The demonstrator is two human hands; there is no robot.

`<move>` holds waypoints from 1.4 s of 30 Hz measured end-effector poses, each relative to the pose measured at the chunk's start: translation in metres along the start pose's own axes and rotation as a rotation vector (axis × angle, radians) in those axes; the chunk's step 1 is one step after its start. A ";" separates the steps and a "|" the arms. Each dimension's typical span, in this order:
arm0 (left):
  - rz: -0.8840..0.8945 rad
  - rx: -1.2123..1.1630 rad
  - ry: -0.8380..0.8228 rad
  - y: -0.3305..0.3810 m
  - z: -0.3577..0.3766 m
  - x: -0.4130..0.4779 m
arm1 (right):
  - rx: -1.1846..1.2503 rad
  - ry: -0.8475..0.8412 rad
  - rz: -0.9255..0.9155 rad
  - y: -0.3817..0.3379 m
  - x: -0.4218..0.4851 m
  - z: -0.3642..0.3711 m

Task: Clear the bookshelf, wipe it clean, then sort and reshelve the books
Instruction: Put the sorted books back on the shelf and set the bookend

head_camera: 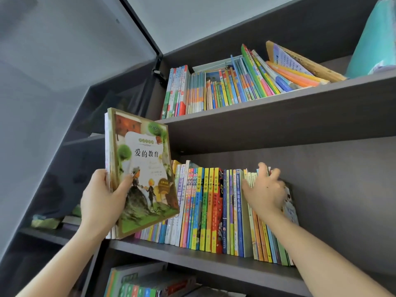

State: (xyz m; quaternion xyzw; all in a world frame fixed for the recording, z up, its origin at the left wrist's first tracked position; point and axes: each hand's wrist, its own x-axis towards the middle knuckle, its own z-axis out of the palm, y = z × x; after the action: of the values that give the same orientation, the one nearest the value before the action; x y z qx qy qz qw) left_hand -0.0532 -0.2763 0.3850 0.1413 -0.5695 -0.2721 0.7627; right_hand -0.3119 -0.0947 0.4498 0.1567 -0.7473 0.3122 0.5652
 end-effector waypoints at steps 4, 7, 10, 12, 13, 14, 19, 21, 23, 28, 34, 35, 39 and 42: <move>0.012 0.040 -0.013 -0.001 0.007 0.002 | 0.053 -0.104 -0.052 0.002 0.003 0.001; -0.004 0.038 -0.030 -0.001 0.012 0.001 | 0.057 -0.203 -0.089 0.010 0.007 -0.004; -0.011 0.037 -0.033 -0.002 0.014 0.000 | -0.104 -0.188 -0.099 0.009 0.011 -0.014; -0.010 0.040 -0.030 -0.003 0.015 0.000 | -0.249 -0.121 -0.138 0.003 0.014 -0.020; -0.008 0.041 -0.030 -0.004 0.014 -0.001 | -0.290 -0.087 -0.160 -0.002 0.016 -0.023; -0.005 0.045 -0.031 -0.006 0.014 -0.001 | -0.316 -0.049 -0.197 -0.007 0.017 -0.025; 0.010 0.034 -0.023 -0.011 0.014 -0.001 | -0.017 -0.033 -0.654 -0.062 0.014 -0.018; 0.009 0.020 -0.014 -0.010 0.016 -0.002 | 0.069 -0.185 -0.741 -0.089 0.010 -0.006; 0.015 0.012 -0.008 -0.009 0.018 -0.002 | 0.049 -0.276 -0.761 -0.108 0.007 0.009; 0.055 0.009 0.007 -0.011 0.019 0.001 | 0.128 -0.277 -0.677 -0.129 0.017 0.031; 0.063 -0.042 0.032 -0.013 0.023 0.000 | 0.253 -0.260 -0.556 -0.131 0.025 0.037; 0.066 -0.044 0.038 -0.013 0.023 0.000 | 0.249 -0.247 -0.559 -0.130 0.025 0.037; 0.099 -0.036 0.053 -0.013 0.024 0.003 | 0.158 -0.194 -0.618 -0.128 0.027 0.036; 0.115 -0.032 0.053 -0.011 0.026 0.004 | 0.116 -0.174 -0.647 -0.129 0.024 0.035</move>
State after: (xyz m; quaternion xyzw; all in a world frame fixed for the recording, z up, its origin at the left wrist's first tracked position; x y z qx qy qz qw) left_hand -0.0798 -0.2851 0.3903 0.1034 -0.5516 -0.2331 0.7941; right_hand -0.2701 -0.2120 0.5037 0.4437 -0.6854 0.1440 0.5592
